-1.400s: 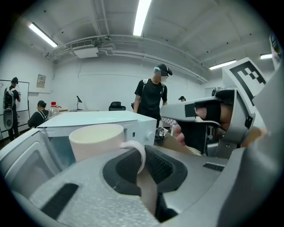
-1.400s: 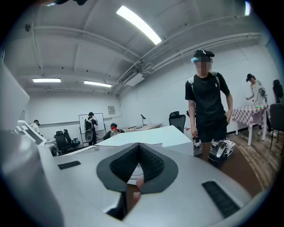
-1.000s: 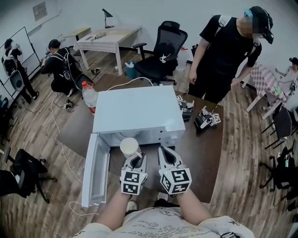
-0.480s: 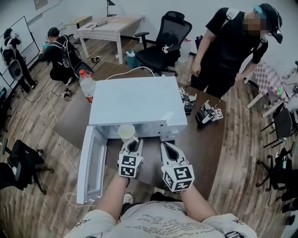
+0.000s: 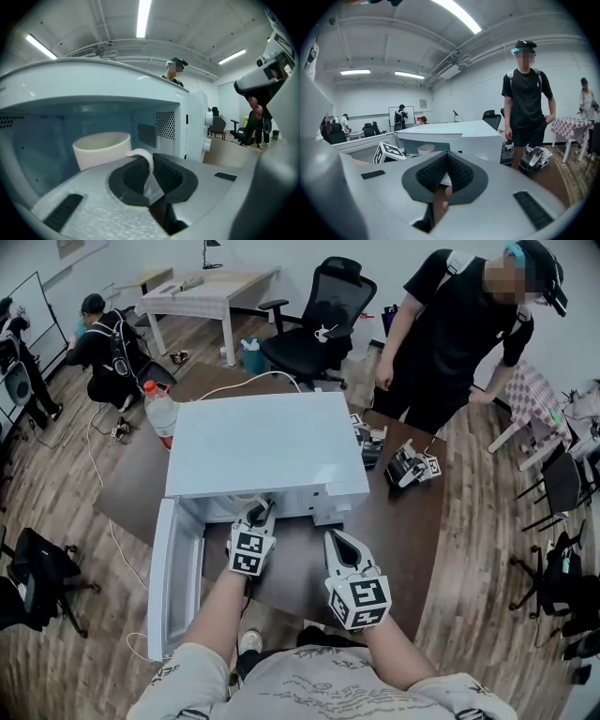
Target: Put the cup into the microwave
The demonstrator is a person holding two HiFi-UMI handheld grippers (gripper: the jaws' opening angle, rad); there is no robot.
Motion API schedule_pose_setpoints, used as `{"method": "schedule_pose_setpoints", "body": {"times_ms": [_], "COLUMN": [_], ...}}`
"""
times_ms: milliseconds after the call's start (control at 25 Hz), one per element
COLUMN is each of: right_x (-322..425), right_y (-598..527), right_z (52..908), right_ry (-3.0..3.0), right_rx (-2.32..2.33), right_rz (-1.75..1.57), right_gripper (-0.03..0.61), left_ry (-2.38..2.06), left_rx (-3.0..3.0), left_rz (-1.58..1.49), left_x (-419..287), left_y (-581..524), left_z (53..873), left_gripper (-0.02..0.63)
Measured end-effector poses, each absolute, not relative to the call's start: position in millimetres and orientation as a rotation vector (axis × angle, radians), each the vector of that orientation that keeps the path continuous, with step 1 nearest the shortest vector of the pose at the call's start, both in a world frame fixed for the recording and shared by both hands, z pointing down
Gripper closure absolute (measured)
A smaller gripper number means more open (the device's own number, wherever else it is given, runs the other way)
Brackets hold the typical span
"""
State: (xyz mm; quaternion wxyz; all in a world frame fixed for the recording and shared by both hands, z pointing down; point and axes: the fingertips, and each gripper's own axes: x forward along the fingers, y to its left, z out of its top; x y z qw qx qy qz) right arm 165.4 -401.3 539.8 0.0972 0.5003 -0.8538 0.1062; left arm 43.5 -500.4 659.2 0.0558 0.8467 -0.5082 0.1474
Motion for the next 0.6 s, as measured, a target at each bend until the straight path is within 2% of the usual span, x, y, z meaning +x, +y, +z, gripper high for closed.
{"method": "schedule_pose_setpoints", "body": {"times_ms": [600], "right_x": [187.7], "right_y": [-396.0], "right_z": [548.8], "right_ry": [-2.439], "right_rx": [1.555], "right_rz": [0.303], "right_gripper": [0.569], "left_ry": [-1.502], "left_rx": [2.571], "left_rz": [0.444], "left_x": [41.1], "left_y": [-520.4], "left_z": [680.8], "left_gripper": [0.577]}}
